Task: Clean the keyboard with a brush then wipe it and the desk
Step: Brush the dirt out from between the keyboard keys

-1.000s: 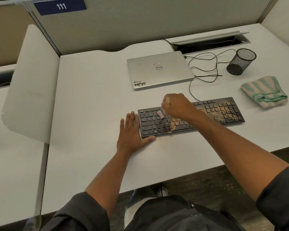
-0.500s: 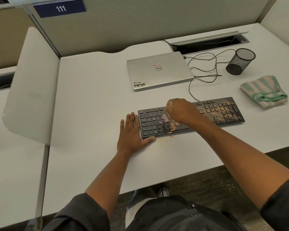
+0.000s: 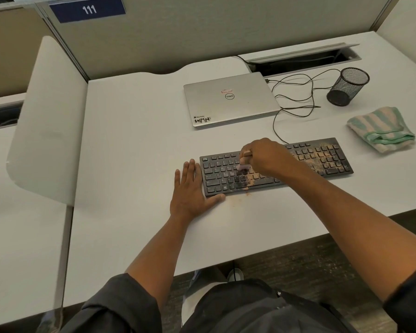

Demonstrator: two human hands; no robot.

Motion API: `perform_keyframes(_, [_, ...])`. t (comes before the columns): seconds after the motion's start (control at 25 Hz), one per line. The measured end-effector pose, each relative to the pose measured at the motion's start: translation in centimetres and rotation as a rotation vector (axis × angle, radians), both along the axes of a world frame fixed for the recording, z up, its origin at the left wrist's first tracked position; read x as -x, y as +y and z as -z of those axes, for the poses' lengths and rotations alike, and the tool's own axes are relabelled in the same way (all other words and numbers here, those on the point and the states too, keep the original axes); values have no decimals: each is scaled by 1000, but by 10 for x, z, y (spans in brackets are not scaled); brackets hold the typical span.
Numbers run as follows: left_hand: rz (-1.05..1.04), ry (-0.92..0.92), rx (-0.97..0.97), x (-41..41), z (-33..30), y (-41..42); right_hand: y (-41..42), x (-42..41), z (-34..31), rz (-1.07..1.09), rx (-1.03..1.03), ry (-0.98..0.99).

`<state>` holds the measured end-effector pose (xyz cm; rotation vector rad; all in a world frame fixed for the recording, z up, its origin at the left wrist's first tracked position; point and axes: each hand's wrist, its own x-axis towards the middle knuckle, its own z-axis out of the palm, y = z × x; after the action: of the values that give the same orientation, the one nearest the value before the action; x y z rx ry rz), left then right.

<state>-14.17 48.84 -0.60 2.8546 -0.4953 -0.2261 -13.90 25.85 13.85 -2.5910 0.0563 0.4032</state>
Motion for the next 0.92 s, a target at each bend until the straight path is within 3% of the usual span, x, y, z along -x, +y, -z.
perform_keyframes(0.12, [-2,-1,6,0,0,0,7,1,0,-76,-62,8])
perform_keyframes(0.36, [-2,7,8,0,-2,0,-2,-2,6,-61,162,-66])
perform_keyframes(0.6, [-4,13,8,1,-3,-1,-6,3,10,-188,9,60])
perform_keyframes(0.8, [-6,20,-2,0,-4,-1,-4,10,8,-104,-15,-73])
perform_keyframes(0.92, [-5,14,-12,1,-3,-1,0,23,19,-173,-19,-34])
